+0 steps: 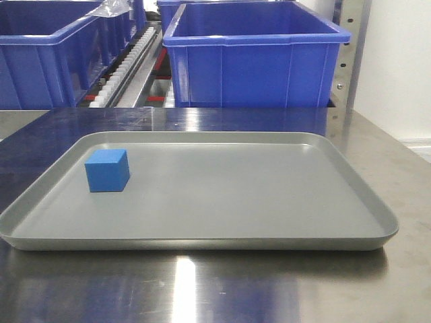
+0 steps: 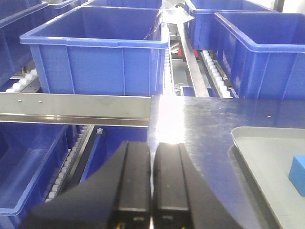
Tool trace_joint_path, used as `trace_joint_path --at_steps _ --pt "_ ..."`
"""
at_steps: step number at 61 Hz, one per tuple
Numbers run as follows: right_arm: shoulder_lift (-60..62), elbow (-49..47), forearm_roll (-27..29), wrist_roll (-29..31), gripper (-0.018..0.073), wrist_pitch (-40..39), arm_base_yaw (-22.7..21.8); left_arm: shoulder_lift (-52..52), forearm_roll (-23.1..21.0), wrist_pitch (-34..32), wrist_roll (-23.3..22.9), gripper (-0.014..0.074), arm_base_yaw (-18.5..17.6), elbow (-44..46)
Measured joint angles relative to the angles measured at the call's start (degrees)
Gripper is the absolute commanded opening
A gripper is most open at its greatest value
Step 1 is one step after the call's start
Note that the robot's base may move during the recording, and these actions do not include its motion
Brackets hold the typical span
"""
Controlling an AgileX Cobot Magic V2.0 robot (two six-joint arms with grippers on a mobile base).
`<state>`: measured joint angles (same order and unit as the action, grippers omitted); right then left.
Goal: Sort and place red and blue blocks on shelf
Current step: 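Raise the red cube with the right gripper away from the tray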
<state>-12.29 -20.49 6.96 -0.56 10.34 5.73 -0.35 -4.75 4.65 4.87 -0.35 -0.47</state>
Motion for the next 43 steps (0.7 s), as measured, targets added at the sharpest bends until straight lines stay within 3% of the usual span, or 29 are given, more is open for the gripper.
trace_joint_path --at_steps 17,32,36,43 --pt "0.0 0.0 0.0 0.0 0.0037 0.0 0.0 0.8 3.0 0.0 0.0 0.0122 0.0 0.4" --pt "0.0 0.0 0.0 0.0 0.0037 0.0 0.0 11.8 3.5 0.0 -0.9 0.0122 0.0 9.5" --pt "0.0 0.0 0.0 0.0 0.0037 0.0 0.0 15.4 3.7 0.0 -5.4 0.0122 0.0 12.0" --pt "0.0 0.0 0.0 0.0 0.0037 0.0 0.0 22.6 6.8 0.0 -22.2 0.0122 0.0 16.5"
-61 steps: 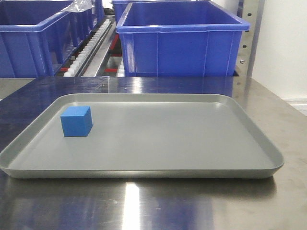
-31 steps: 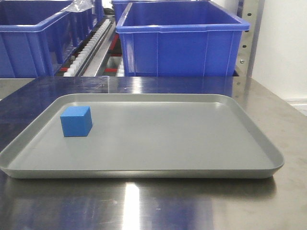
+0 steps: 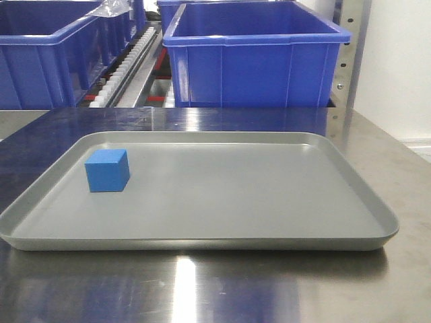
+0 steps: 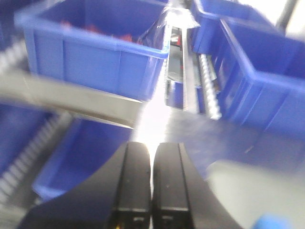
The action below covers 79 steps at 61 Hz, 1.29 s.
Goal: Sort and place red and blue blocks on shelf
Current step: 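Raise the red cube with the right gripper away from the tray, then move the open left gripper down over the blue cube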
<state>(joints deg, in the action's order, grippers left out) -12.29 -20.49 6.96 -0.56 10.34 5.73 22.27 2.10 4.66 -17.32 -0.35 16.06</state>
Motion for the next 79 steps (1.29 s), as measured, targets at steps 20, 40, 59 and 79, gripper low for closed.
trace_joint_path --at_steps 20,40,59,79 --pt "0.0 0.0 0.0 0.0 0.0037 0.1 0.0 18.6 24.0 0.0 -29.7 0.0122 -4.1 13.6" --pt "0.0 0.0 0.0 0.0 0.0037 0.1 0.0 34.3 30.9 13.3 -33.0 0.0122 -21.5 25.0" --pt "0.0 0.0 0.0 0.0 0.0037 0.1 0.0 52.0 30.6 36.0 -33.8 0.0122 -31.5 39.5" --pt "0.0 0.0 0.0 0.0 0.0037 0.1 0.0 67.2 20.1 48.0 -34.5 0.0127 -34.9 53.0"
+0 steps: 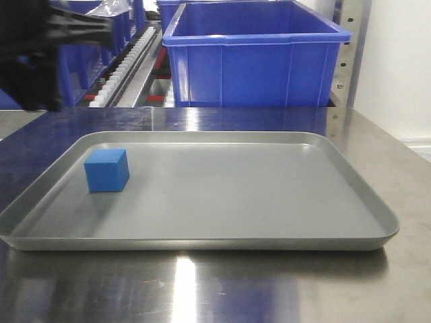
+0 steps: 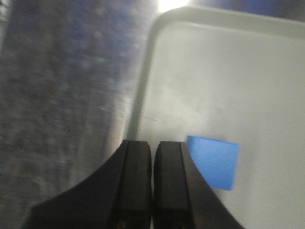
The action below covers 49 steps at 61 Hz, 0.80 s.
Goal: Sort and place red and blue blocks on shelf
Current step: 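Move the open left gripper down over the blue cube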
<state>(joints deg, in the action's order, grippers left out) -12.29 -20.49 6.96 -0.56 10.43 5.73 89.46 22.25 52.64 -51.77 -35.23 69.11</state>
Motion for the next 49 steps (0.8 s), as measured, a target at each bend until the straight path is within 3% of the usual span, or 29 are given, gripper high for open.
trace_joint_path --at_steps 20,25,36,40,49 --pt "0.0 0.0 0.0 0.0 0.0037 0.0 0.0 6.0 -12.6 1.2 11.2 0.0135 -0.1 5.9" --pt "0.0 0.0 0.0 0.0 0.0037 0.0 0.0 6.2 -13.4 1.9 12.6 0.0216 0.1 6.6" --pt "0.0 0.0 0.0 0.0 0.0037 0.0 0.0 6.2 -13.6 3.3 13.2 0.0554 0.4 7.4" --pt "0.0 0.0 0.0 0.0 0.0037 0.0 0.0 6.3 -13.6 3.7 12.5 0.059 0.4 7.4" --pt "0.0 0.0 0.0 0.0 0.0037 0.0 0.0 6.9 -14.0 4.1 12.0 0.0568 0.4 7.7"
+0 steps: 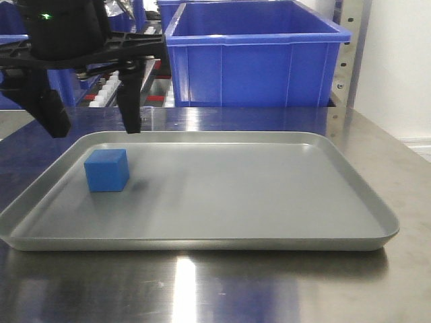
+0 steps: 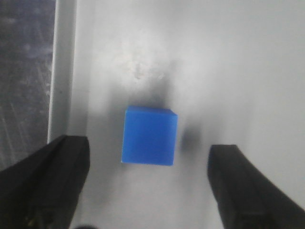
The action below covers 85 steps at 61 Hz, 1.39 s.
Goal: Sort and place red and blue blocks on shelf
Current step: 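Move the open left gripper down over the blue cube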
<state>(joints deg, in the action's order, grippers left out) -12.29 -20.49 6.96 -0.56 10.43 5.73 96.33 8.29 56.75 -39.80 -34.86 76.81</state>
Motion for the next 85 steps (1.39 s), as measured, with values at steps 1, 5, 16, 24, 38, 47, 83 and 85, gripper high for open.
trace_joint_path --at_steps 1,5,16,24,38,47,83,85 --pt "0.0 0.0 0.0 0.0 0.0037 0.0 0.0 0.1 0.0 0.2 0.0 0.0563 0.0 -0.1" --pt "0.0 0.0 0.0 0.0 0.0037 0.0 0.0 0.2 -0.1 0.5 0.0 0.0544 0.0 -0.1" --pt "0.0 0.0 0.0 0.0 0.0037 0.0 0.0 1.1 -0.1 0.9 0.0 0.0481 0.0 0.1" --pt "0.0 0.1 0.0 0.0 0.0037 0.0 0.0 3.5 -0.2 3.3 0.1 0.0437 0.0 2.3" --pt "0.0 0.1 0.0 0.0 0.0037 0.0 0.0 7.3 -0.2 8.6 0.1 0.0374 0.0 6.6" --pt "0.0 0.1 0.0 0.0 0.0037 0.0 0.0 8.3 -0.3 9.3 0.1 0.0347 0.0 6.9" --pt "0.0 0.1 0.0 0.0 0.0037 0.0 0.0 8.6 1.8 12.8 4.0 0.0336 -0.7 11.2" --pt "0.0 0.1 0.0 0.0 0.0037 0.0 0.0 8.6 1.7 12.9 4.7 0.034 -0.7 11.2"
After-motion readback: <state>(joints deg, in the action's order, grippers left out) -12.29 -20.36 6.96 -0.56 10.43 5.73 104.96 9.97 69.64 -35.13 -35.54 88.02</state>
